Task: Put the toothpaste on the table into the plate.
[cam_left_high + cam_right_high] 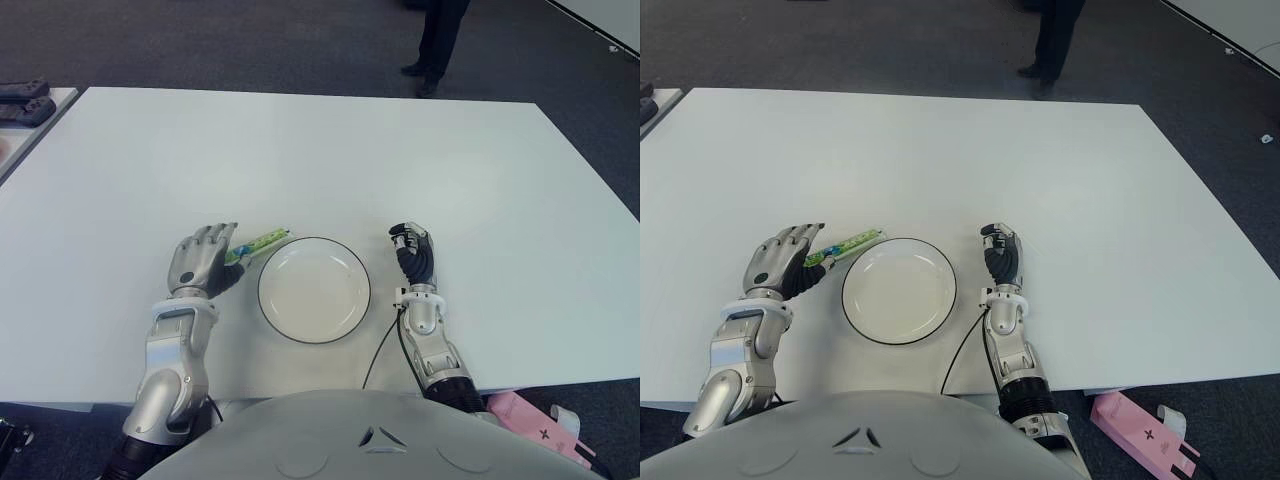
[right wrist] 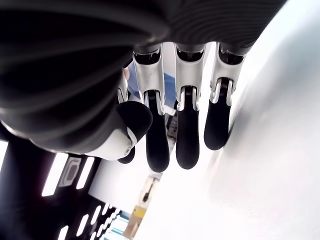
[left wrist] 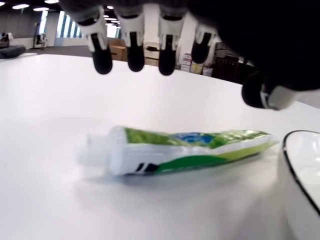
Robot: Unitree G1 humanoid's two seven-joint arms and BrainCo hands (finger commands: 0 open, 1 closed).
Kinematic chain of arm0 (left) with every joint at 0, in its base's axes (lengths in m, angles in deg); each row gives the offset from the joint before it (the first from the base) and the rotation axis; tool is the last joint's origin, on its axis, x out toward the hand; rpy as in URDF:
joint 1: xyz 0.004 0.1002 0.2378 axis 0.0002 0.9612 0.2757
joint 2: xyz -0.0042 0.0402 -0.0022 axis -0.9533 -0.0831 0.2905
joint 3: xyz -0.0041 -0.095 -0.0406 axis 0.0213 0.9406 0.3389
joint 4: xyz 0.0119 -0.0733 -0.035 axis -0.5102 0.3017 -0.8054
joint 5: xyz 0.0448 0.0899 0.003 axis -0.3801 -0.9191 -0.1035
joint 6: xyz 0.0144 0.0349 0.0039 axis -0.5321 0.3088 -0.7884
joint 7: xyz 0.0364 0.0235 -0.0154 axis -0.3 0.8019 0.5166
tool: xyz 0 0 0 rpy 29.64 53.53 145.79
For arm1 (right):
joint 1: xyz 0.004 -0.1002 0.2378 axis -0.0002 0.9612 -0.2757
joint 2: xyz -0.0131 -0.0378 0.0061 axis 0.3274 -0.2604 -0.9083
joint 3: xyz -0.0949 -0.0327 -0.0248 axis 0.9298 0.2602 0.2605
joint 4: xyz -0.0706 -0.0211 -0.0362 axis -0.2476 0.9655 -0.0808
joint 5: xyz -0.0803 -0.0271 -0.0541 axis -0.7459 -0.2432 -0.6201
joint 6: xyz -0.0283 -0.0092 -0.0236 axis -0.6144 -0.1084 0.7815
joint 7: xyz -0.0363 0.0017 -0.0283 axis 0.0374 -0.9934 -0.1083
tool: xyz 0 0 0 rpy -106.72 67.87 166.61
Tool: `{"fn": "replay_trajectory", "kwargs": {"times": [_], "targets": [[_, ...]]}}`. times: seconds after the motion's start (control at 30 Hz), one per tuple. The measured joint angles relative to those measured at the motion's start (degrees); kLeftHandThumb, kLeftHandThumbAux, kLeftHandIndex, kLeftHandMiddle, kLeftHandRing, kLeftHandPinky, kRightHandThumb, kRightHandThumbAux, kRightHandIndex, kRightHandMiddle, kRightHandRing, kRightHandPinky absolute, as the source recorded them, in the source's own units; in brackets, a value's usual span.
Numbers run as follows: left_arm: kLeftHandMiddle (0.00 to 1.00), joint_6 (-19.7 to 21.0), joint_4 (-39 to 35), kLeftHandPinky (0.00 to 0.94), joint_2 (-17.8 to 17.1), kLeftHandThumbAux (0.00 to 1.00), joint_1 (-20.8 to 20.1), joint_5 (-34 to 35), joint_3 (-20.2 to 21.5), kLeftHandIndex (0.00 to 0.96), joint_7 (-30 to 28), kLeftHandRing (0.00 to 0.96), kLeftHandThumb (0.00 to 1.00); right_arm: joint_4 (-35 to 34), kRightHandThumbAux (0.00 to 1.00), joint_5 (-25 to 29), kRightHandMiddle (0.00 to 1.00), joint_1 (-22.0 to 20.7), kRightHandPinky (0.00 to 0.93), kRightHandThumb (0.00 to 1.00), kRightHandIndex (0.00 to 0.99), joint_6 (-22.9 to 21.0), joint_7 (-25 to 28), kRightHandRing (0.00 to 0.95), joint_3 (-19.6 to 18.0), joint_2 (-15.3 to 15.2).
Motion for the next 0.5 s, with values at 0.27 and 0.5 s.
{"fn": "replay_trajectory", "kwargs": {"times": [0.27,0.5], "targets": [[0.107,-2.23,-2.03,0.130,-1.78,0.256,-0.88,1.16,-0.16,0.000,-2.48,0.105,0.490,0.16,0.688,0.02,0.456,0.01,0.391,0.837,0.428,0.00,-0.40,0.430,-0.02,0.13],[0.101,-4.28,-2.39,0.136,-2.57,0.255,-1.73,2.83,-0.03,0.000,-2.48,0.104,0.449,0.27,0.688,0.00,0.454,0.01,0.393,0.838,0.432,0.04,-0.61,0.430,0.00,0.11]]}}
